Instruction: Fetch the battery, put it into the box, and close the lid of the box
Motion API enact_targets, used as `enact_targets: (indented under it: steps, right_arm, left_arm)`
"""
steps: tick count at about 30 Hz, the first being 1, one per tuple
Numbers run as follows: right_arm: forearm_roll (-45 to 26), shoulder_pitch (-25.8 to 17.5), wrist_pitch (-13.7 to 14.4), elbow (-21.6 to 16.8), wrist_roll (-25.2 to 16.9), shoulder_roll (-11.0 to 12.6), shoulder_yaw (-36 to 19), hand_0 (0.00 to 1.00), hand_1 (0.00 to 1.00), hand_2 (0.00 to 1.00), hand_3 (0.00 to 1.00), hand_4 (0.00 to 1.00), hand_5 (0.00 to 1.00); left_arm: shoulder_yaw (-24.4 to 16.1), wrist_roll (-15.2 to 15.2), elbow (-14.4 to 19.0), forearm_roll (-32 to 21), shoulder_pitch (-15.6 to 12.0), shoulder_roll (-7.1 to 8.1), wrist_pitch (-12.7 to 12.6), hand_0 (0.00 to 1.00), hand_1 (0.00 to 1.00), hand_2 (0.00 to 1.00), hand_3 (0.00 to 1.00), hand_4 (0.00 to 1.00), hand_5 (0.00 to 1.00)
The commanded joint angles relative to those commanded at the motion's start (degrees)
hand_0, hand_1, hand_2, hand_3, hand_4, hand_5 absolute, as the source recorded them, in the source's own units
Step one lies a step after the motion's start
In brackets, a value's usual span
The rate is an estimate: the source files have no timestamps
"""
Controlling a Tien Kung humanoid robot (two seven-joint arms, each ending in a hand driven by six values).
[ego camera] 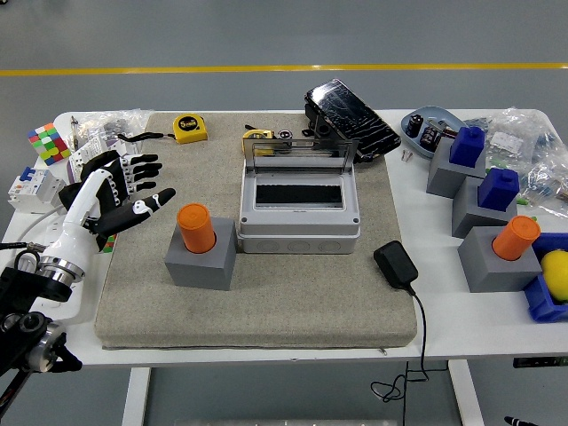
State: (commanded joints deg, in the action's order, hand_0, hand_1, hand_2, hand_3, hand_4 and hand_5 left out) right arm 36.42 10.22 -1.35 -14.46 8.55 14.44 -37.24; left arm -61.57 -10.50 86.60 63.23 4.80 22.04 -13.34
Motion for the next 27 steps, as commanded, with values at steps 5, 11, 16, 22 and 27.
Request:
enact_targets:
  steps: [5,11,16,22,27]
  right_arm:
    - [-0.02,-0.04,-0.05,-0.04,0.0,0.07,0.02,0.668,0.671,0.685,0.533,0.904,0.487]
    - [0.27,0.14,0.02,-0.32,-0.05,0.29,-0.24,0.669,0.671,0.684,0.533,0.904,0.487]
    - [0.19,0.16,-0.04,-0.34,-0.05,0.34,-0.2,0.667,0.671,0.684,0.533,0.904,0.487]
    - [0.13,0.15,-0.08,-0.28,-0.03,0.35,-0.13,0.668,0.672,0.684,0.533,0.904,0.487]
    - [0.11,0.14,-0.05,-0.36,-0.06,0.27,0.08,0.668,0.671,0.684,0.534,0.904,0.486]
  left_arm:
    - [3.12,-0.4,-1.13,0.48,1.87,-0.31,0.83,0.737,0.813,0.804,0.771,0.998,0.171]
    - [6.66,-1.07,-2.89,1.34,4.06,-0.62,1.72,0.746,0.817,0.813,0.765,0.998,0.062]
    - [9.27,-1.6,-3.81,1.31,5.31,-0.54,3.3,0.761,0.857,0.841,0.77,0.998,0.01]
    - [12.64,-4.04,-5.0,-1.94,6.54,-0.75,2.17,0.763,0.826,0.807,0.723,0.998,0.002]
    - [14.32,-7.66,-6.29,-8.06,6.98,-1.44,0.5,0.658,0.677,0.679,0.545,0.986,0.002]
